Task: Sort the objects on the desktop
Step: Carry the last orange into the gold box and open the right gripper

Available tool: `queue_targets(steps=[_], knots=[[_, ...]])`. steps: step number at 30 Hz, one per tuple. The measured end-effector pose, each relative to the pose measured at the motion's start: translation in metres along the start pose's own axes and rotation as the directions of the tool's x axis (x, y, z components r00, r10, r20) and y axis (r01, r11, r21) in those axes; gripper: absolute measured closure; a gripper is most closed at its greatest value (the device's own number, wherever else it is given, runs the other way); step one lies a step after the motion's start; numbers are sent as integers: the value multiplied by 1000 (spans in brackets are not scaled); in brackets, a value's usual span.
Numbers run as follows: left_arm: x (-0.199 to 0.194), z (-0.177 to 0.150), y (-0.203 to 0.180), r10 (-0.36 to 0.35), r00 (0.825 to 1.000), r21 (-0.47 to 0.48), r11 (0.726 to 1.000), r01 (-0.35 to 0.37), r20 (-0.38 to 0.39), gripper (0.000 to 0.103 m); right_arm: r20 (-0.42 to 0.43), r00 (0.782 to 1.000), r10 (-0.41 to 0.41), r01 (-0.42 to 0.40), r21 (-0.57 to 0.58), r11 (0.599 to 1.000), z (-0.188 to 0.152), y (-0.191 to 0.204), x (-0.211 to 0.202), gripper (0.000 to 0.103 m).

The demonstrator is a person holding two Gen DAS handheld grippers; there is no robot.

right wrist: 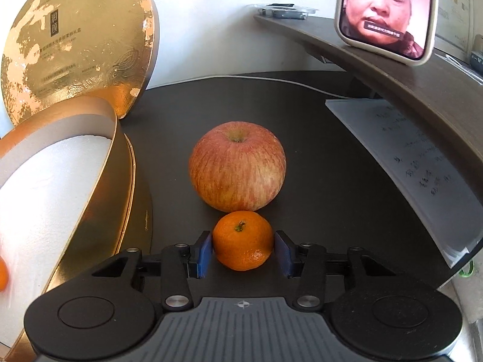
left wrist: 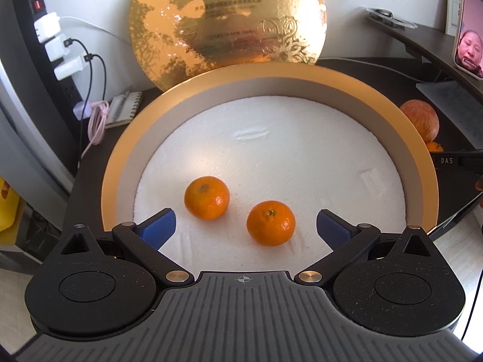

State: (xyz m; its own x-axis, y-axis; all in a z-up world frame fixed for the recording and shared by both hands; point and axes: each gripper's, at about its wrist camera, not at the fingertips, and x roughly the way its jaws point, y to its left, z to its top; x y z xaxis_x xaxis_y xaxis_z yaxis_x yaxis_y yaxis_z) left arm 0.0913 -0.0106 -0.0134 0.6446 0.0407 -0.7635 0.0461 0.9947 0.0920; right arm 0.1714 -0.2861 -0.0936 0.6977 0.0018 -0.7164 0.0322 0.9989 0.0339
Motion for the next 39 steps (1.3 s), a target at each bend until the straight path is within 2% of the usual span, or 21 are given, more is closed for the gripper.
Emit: queue_targets(steps=[8, 13, 17, 22, 26, 29, 32, 39], knots=[[-10, -7, -1, -24, 1000, 10, 1000, 24, 9, 1, 53, 999, -6, 7, -14, 1000, -6, 2, -44, 58], [-23, -10, 2, -48, 998, 4, 999, 48, 36, 1, 130, 992, 4, 1, -39, 999, -3, 11, -85, 58], [-36, -10, 13, -63, 996, -29, 997, 65, 66, 1, 207, 977, 50, -34, -81, 996, 5, 29, -119, 58], [-50, -12, 35, -13, 994, -80, 997, 22, 107, 1, 257, 956, 143, -105, -155, 982, 16, 61, -145, 58], [-53, -16, 60, 29, 994, -136, 991, -15, 105, 1, 216, 951, 222, -175, -216, 961, 23, 93, -134, 58], [-47, -24, 75, 64, 995, -153, 987, -52, 79, 1, 154, 953, 263, -220, -250, 943, 24, 121, -119, 58], [-39, -31, 86, 65, 997, -172, 983, -56, 48, 1, 73, 948, 309, -279, -267, 922, 25, 146, -96, 58], [-29, -37, 99, 49, 998, -179, 983, -44, 27, 1, -62, 948, 312, -315, -302, 900, 21, 196, -51, 58]])
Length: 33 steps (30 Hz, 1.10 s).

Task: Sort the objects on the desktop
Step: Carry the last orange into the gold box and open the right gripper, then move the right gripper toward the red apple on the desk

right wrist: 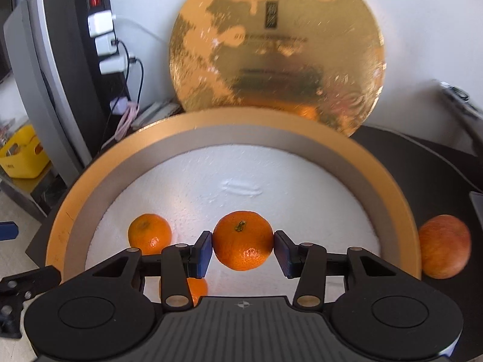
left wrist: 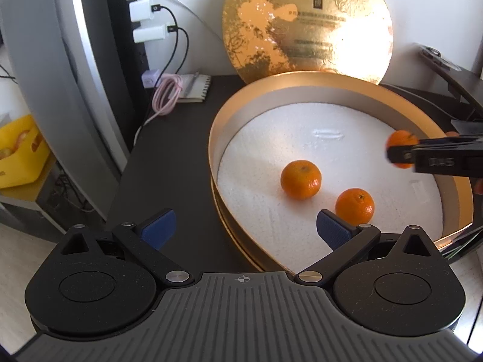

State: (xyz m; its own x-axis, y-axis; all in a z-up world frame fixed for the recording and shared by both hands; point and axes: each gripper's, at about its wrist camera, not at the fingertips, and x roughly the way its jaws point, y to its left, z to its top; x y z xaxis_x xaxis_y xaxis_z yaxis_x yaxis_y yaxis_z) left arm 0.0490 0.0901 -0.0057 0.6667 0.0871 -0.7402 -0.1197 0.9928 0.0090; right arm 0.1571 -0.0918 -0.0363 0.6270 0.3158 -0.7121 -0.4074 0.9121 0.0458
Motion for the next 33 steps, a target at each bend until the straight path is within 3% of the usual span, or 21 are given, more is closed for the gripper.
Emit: queue_targets(steps=[9, 16, 23, 33], knots=[[12, 0, 10, -11, 1000, -11, 1000, 11, -22, 1, -90, 996, -8, 9, 8, 1000, 2, 12, 40, 58], [16, 0, 12, -10, 999, -19, 1000, 9, -32, 1, -97, 995, -18, 17, -11, 1000, 2, 15, 40, 57], [9, 0, 5, -9, 1000, -7, 1000, 9, -23, 1, -17, 1000, -11, 11, 9, 1000, -7, 6, -4, 55], [-11, 0, -34, -50, 999, 79, 996, 49, 12, 1, 139, 990, -36, 26, 73, 997, -43, -27, -96, 30]])
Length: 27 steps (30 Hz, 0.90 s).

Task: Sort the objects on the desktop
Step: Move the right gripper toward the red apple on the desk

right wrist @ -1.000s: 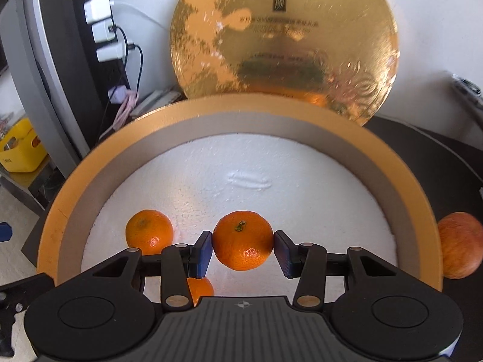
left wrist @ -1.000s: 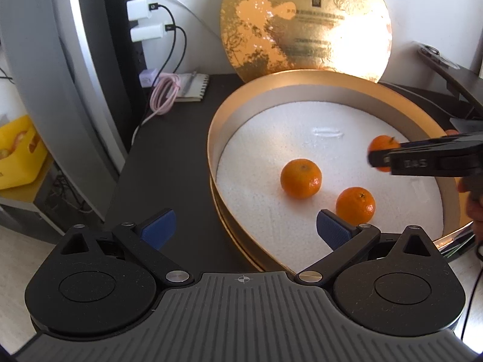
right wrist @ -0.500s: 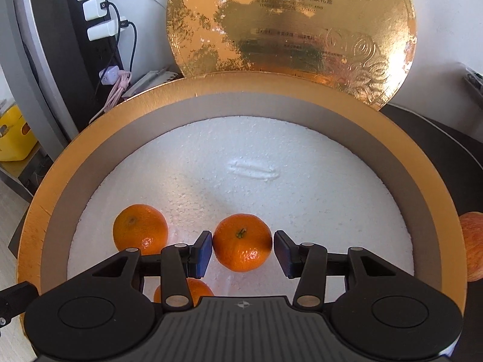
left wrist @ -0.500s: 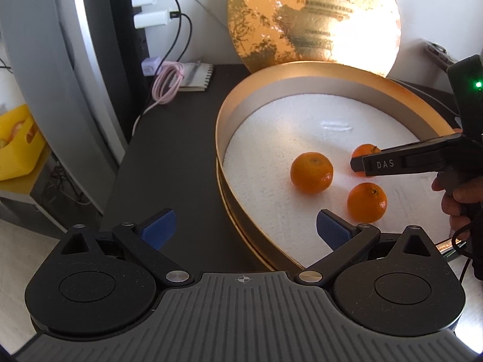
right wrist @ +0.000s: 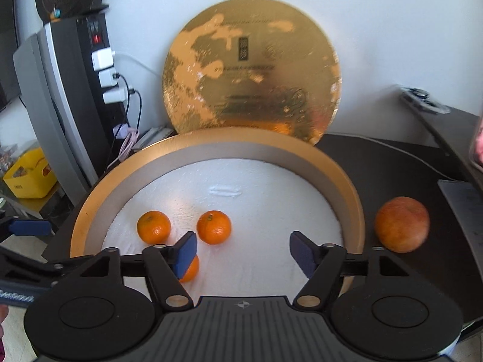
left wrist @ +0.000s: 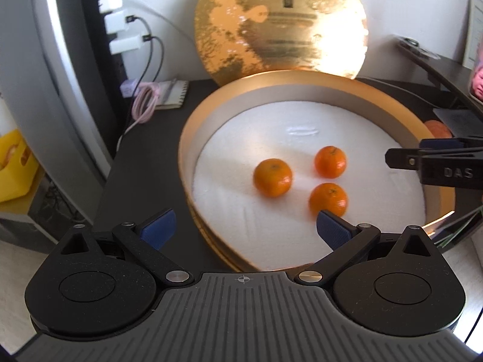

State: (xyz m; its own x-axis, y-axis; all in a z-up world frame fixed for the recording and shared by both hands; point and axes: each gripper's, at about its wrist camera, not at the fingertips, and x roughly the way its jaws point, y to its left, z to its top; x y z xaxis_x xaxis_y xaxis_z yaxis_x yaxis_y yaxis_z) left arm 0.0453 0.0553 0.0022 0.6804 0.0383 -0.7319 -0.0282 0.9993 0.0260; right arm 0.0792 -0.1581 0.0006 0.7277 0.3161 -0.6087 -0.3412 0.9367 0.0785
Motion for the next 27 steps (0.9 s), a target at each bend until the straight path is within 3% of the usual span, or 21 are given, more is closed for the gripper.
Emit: queue_targets(steps=[4, 15, 27], knots=[[-1, 2, -26, -26, 1000, 50, 998, 26, -1, 1, 24, 999, -42, 42, 37, 998, -13, -21, -21, 22], [10, 2, -90, -86, 995, 166, 982, 93, -48, 1, 7, 992, -127, 125, 143, 982, -41, -64, -35, 19], [11, 0, -111, -110, 992, 214, 969, 120, -55, 1, 7, 988, -153, 149, 193, 970, -52, -79, -38, 19]])
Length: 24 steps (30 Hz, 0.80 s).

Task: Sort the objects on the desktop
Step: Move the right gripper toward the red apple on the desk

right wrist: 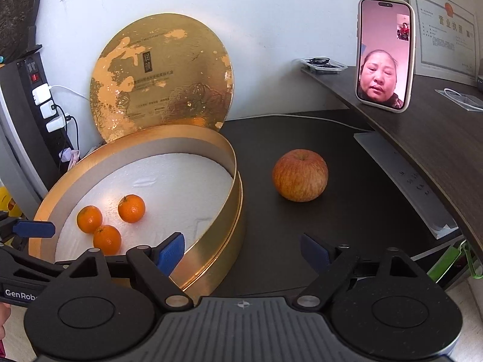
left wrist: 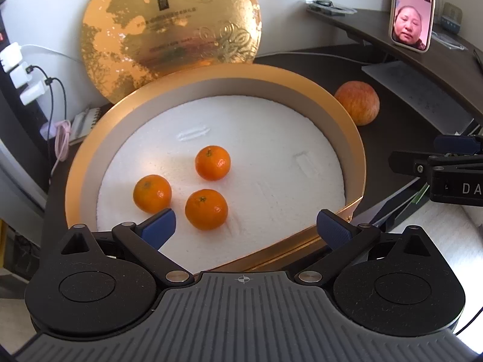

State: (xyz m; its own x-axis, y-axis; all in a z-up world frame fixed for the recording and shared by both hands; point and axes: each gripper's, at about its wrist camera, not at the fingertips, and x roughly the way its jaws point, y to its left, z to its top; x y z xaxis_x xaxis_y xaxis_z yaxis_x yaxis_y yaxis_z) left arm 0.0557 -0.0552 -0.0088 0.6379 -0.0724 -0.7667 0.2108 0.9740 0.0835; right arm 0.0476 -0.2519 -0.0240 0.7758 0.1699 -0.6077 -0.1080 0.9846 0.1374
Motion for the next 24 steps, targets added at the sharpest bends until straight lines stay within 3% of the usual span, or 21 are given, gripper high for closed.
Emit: queue_targets(steps=[16, 24], knots=[[1, 6, -2, -2, 1000, 6, 1000, 2, 18, 1, -16, 999, -50, 51, 61, 997, -1, -31, 17, 18], [4, 19, 5, 44, 998, -20, 999, -44, 34, 1, 38, 997, -63, 59, 90, 994, 12, -56, 47, 19]])
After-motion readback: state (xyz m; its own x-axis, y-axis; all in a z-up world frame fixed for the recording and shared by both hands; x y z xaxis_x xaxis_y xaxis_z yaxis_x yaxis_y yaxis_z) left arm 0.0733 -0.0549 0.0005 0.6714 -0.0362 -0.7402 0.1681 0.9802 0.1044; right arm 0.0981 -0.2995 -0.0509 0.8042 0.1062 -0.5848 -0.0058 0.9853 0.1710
